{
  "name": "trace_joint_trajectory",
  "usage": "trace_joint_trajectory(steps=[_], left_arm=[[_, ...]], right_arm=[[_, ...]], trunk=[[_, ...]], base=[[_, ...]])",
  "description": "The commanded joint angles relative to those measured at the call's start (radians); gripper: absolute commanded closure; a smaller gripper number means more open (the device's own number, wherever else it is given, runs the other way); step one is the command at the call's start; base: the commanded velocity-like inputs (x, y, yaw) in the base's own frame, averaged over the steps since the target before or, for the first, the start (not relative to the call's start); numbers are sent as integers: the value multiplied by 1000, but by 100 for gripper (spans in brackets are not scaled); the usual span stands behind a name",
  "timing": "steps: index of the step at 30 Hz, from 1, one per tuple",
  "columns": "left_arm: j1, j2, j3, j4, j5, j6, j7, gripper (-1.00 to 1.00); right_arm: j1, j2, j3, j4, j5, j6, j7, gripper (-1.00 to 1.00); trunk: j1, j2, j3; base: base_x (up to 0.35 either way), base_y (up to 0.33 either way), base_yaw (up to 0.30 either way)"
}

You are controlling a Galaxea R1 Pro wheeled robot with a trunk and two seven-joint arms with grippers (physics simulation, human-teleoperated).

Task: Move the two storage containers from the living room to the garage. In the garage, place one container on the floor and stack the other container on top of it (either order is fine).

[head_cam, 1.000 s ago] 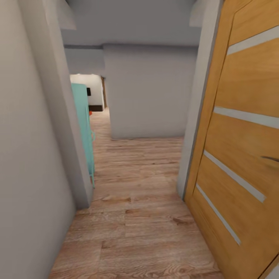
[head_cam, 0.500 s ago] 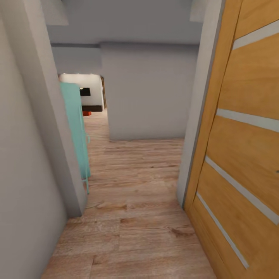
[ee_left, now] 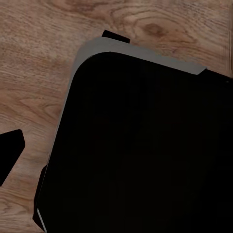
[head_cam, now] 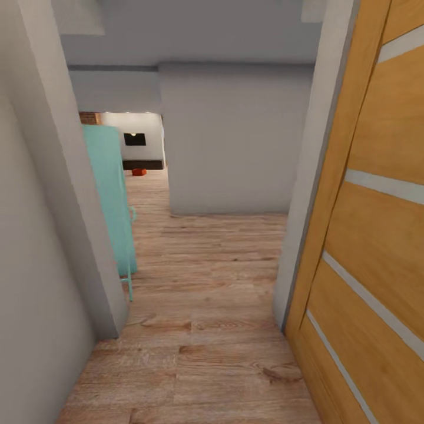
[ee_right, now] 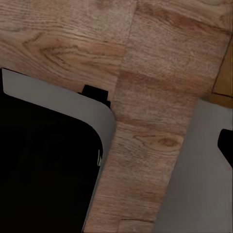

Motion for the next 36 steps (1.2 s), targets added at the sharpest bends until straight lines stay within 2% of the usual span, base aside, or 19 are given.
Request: trace_joint_trajectory(steps=[1, 11, 29, 36], left_arm=[[0, 0, 0, 0, 4, -2, 0, -100], [0, 0, 0, 2, 4, -2, 0, -100], [0, -1, 0, 9, 4, 0, 1, -100], [0, -3, 0, 9, 4, -1, 2, -100]], right_arm=[[-1, 0, 8, 3, -10, -6, 3, -100], [-1, -1, 8, 3, -9, -7, 3, -100], [-1, -3, 8, 3, -10, -7, 3, -100], [-1, 7, 0, 3, -18, 2, 3, -100]], trunk=[[1, 0, -1], [1, 0, -1], [1, 0, -1], [1, 0, -1]], base=[[300, -120, 263], [314, -30, 203], [322, 0, 5], [322, 0, 0]])
